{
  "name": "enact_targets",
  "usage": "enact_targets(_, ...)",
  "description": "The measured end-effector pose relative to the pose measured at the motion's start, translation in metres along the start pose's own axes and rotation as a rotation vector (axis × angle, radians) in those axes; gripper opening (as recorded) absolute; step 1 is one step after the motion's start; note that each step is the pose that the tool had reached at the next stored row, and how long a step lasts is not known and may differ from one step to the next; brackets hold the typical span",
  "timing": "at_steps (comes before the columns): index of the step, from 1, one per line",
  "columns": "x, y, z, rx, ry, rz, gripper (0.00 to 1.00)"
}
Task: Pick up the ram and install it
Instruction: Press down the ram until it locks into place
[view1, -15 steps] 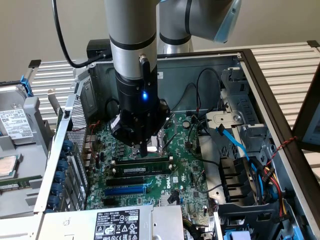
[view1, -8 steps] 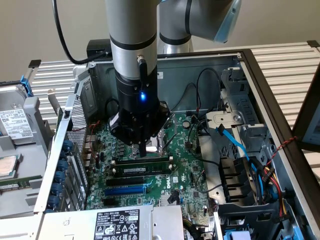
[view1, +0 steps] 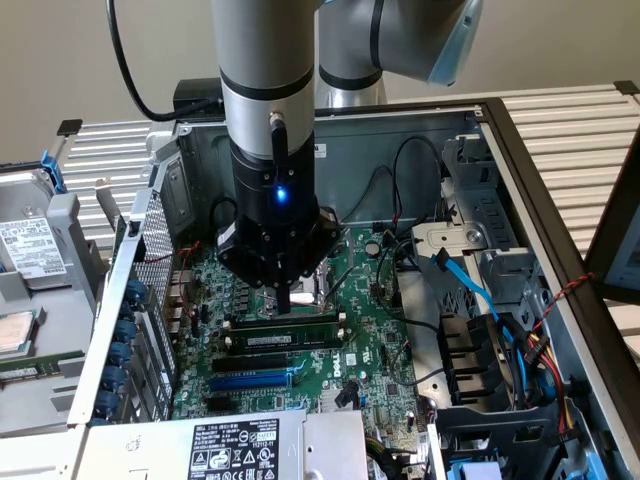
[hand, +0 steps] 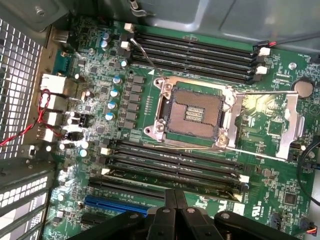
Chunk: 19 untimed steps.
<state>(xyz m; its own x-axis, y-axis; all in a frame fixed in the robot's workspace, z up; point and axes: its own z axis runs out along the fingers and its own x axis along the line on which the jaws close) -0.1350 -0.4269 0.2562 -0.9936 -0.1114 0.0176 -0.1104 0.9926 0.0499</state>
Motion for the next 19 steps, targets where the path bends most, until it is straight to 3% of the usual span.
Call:
enact_targets(7,0.0000,0.0000,0.0000,-0.0031,0.0067,0.095,0.11)
enact_targets(14,0.0000,0.0000,0.0000,-0.0057,0.0066,0.191,0.11)
enact_targets(19,0.0000,0.0000,0.0000,-0.0056,0.0065,0.191,0.11)
